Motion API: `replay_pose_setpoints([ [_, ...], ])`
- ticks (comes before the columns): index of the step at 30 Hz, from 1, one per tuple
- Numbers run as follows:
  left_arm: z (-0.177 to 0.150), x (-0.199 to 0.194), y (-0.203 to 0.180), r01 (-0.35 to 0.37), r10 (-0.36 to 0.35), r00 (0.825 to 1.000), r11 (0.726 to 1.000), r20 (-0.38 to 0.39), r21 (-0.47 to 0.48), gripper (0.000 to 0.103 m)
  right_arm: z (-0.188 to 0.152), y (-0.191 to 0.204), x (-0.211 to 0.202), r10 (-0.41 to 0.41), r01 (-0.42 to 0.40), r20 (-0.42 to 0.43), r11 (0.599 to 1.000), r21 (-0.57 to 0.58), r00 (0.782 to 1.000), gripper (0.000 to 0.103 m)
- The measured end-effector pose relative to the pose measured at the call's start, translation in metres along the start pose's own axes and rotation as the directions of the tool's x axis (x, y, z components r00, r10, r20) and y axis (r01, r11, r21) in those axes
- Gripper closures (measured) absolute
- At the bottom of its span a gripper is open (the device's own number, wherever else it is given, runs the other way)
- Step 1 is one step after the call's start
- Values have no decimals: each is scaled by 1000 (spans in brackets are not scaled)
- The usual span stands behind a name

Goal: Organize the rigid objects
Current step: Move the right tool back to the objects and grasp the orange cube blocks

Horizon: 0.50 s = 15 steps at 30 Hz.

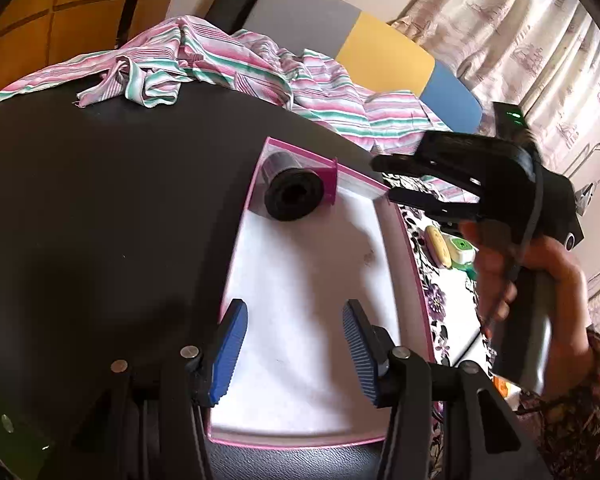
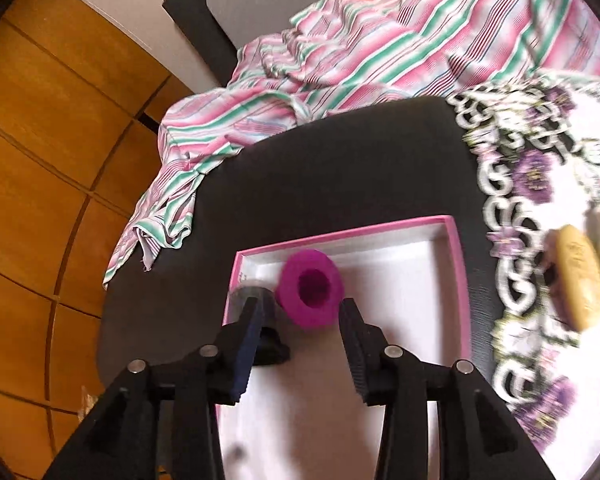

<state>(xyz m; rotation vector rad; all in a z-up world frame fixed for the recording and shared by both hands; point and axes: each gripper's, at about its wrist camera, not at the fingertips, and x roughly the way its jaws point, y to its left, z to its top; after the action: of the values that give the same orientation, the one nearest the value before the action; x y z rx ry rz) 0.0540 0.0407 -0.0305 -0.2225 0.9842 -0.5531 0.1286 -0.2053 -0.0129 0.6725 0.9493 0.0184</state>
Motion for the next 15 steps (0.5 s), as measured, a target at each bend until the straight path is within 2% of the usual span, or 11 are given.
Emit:
replay_pose_setpoints([
  [7,-14,-1,-15,28,-27,999,999,-24,29,53,-34,-22,-54,-79,82,51,995,-64,996,53],
  [15,-33,4,-42,48,-42,996,994,-73,96,53,-72,-71,-93,-144,144,-7,989,-10,990,53],
])
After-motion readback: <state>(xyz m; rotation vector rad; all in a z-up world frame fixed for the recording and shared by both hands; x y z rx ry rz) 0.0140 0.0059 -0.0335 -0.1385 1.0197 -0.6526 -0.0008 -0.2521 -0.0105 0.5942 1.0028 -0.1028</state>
